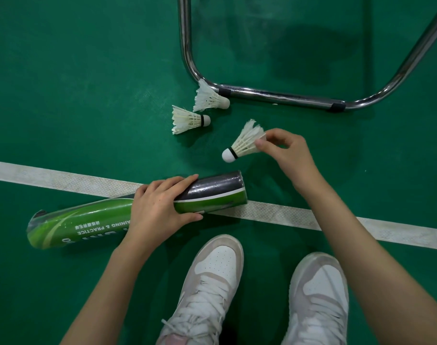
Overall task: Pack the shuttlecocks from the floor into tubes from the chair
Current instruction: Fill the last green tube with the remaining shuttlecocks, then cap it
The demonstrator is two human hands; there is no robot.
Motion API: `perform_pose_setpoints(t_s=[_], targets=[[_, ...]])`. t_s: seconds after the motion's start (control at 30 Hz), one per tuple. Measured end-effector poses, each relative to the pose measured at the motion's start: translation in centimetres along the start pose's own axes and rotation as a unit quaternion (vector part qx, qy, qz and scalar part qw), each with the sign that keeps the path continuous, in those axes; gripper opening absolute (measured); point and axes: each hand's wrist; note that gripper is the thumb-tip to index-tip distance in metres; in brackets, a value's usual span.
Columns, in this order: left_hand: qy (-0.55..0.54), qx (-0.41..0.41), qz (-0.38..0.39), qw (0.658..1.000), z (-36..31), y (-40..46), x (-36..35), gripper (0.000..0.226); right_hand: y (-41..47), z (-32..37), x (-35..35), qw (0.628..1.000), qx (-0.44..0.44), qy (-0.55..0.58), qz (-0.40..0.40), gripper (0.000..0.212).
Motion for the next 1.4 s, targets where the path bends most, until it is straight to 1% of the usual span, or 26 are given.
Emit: perform_pose_setpoints(t_s=[0.13, 0.27, 0.37, 0.5, 0.73, 0.9, 0.97, 1.03, 1.1, 1.17, 1.2, 1.33, 1.4], targets=[[-0.003, 0.005, 0.002, 1.000, -0.2, 0.0, 0.1, 0.082, -2.7, -0.9, 1.2, 0.998, -0.007, 0.030, -0.048, 0.011], [0.000, 0.002, -0.003, 1.000, -0.4, 0.1, -0.1, 0.082, -4.7, -1.6, 1.5, 0.993, -0.027, 0.068, -0.097, 0.013], [0.001, 0.001, -0.008, 1.000, -0.5, 0.1, -0.1, 0.082, -5.6, -2.0, 1.5, 0.990, -0.039, 0.087, -0.108, 0.011], [-0.002, 0.007, -0.002, 1.000, -0.5, 0.2, 0.2, 0.082, -7.1, -2.9, 0.6, 0.988, -0.063, 0.096, -0.101, 0.007], [-0.004, 0.007, -0.004, 1.000, -0.7, 0.3, 0.3, 0.082, -8.7, -3.1, -1.8, 0.990, -0.082, 0.107, -0.039, 0.005], [-0.003, 0.000, -0.006, 1.000, -0.7, 0.0, 0.4, 0.082, -8.9, -2.6, -2.7, 0.988, -0.083, 0.133, -0.008, 0.018], [-0.005, -0.001, -0.007, 1.000, -0.8, 0.0, 0.5, 0.082, -8.9, -2.4, -2.7, 0.987, -0.079, 0.138, 0.017, 0.019], [-0.006, -0.001, -0.007, 1.000, -1.0, 0.0, 0.7, 0.082, -8.9, -2.5, -2.8, 0.987, -0.080, 0.126, 0.051, 0.017], [-0.004, -0.009, -0.013, 1.000, -1.1, 0.0, 0.6, 0.082, -9.0, -2.8, -3.1, 0.989, -0.089, 0.089, 0.073, 0.011], [-0.002, -0.016, -0.016, 1.000, -1.2, -0.1, 0.5, 0.082, -9.0, -3.0, -3.5, 0.992, -0.092, 0.053, 0.063, 0.019], [-0.003, -0.016, -0.015, 1.000, -1.2, -0.1, 0.5, 0.082, -9.0, -3.1, -3.7, 0.993, -0.090, 0.057, 0.051, 0.024], [-0.007, -0.016, -0.007, 1.000, -1.2, -0.2, 0.6, 0.082, -8.8, -3.0, -4.0, 0.987, -0.096, 0.128, 0.006, 0.038], [-0.005, -0.017, -0.005, 1.000, -1.2, -0.2, 0.6, 0.082, -8.7, -3.0, -3.9, 0.984, -0.102, 0.143, 0.007, 0.039]])
Point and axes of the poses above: each hand's wrist, its own y-axis towards the middle knuckle, its own x-axis out of the back of the hand, z = x × y, and after that the axes turned 1 degree about y, right-handed
